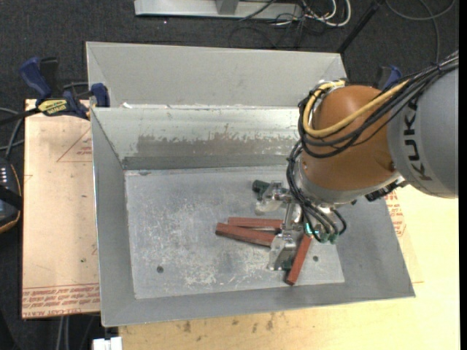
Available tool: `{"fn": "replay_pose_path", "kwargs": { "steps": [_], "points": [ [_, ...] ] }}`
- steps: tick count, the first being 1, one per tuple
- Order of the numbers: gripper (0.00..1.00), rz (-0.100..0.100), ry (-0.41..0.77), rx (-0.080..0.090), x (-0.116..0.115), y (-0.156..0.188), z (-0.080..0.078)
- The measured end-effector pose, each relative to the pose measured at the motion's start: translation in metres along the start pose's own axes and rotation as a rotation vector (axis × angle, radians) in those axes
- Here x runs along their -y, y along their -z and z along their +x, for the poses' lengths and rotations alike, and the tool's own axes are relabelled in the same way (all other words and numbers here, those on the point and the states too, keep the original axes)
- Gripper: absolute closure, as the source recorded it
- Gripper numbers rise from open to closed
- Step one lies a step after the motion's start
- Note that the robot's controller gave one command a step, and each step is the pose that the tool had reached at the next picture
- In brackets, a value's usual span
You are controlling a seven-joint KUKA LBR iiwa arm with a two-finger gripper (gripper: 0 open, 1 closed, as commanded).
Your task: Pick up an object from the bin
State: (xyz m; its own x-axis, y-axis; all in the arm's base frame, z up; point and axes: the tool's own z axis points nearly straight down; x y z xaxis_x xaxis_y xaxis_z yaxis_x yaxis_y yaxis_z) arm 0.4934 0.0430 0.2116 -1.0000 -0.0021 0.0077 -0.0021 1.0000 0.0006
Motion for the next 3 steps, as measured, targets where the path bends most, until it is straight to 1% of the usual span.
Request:
{"fn": "replay_pose_path", "kwargs": {
  "steps": [1, 2, 3],
  "points": [
    [0.0, 0.0, -0.001, 0.008, 0.0, 0.003, -0.002],
    [0.0, -0.001, -0.069, 0.014, -0.003, -0.035, -0.003],
    [0.0, -0.002, -0.091, 0.015, -0.017, -0.088, -0.059]
  ]
}}
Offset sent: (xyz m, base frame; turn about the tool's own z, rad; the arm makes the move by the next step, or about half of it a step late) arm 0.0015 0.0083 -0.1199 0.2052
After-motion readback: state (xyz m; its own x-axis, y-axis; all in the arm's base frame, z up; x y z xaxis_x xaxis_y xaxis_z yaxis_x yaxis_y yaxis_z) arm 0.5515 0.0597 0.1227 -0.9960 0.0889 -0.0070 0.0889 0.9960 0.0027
